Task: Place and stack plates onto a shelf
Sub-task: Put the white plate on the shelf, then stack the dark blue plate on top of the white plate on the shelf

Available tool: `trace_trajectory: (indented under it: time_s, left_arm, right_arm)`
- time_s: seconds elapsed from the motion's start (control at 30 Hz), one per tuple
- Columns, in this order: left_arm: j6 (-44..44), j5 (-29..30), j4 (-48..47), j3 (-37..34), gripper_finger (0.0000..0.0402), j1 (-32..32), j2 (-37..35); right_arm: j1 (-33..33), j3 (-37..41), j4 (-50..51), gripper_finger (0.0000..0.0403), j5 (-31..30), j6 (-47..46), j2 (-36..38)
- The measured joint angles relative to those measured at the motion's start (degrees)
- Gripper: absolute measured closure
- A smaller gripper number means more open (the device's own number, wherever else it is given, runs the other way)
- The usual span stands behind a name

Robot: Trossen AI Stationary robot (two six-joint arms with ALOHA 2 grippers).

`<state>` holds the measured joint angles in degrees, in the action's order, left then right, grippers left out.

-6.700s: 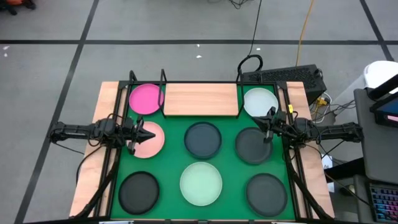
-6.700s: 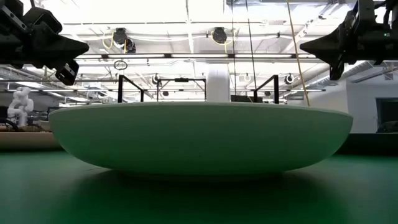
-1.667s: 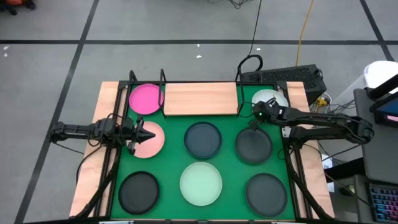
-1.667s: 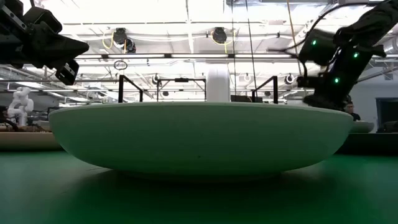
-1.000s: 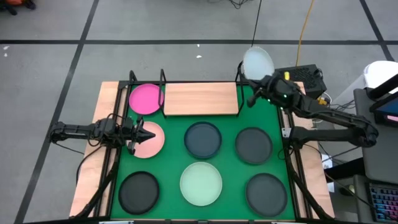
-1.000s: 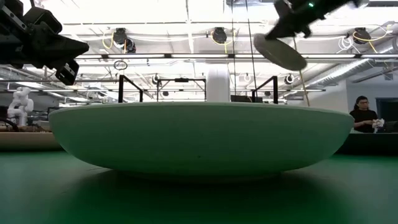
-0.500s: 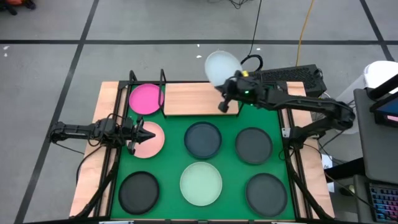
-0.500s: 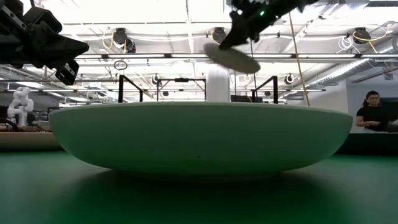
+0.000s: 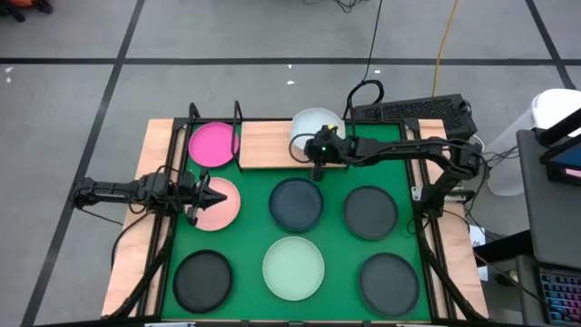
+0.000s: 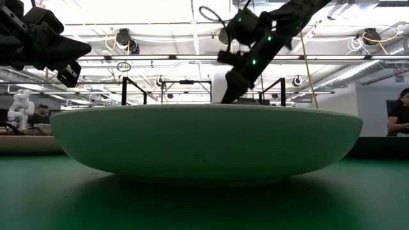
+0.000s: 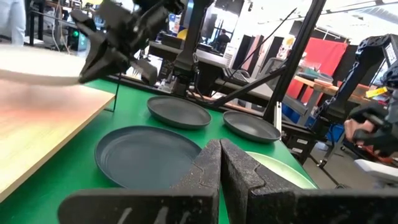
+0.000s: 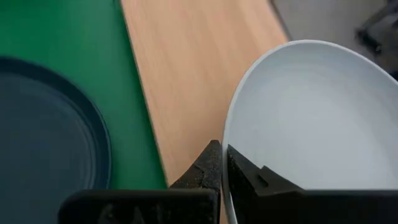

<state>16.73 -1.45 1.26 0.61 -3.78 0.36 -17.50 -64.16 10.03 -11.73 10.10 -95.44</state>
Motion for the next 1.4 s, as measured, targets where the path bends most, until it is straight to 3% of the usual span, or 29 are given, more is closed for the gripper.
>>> trace_trajectory:
  time_s: [0.43,0.97,1.17,1.4]
  left_arm:
    - [0.0,0.0,0.0,0.0,0.0396,0.0,0.0]
    - [0.0,0.0,0.0,0.0,0.0396,0.0,0.0]
    - [0.0,0.0,0.0,0.0,0.0396,0.0,0.0]
    - [0.0,0.0,0.0,0.0,0.0396,0.0,0.0]
  right_arm:
    - [-0.1,1.4,1.4,0.0402,-0.1,-4.3,-1.8]
    - [0.1,1.4,1.2,0.0339,3.2,-6.3,-1.3]
    - [1.6,1.4,0.1,0.0301,4.3,-5.7,3.6]
    - [6.4,1.4,-0.4,0.0288,4.3,-3.8,15.5]
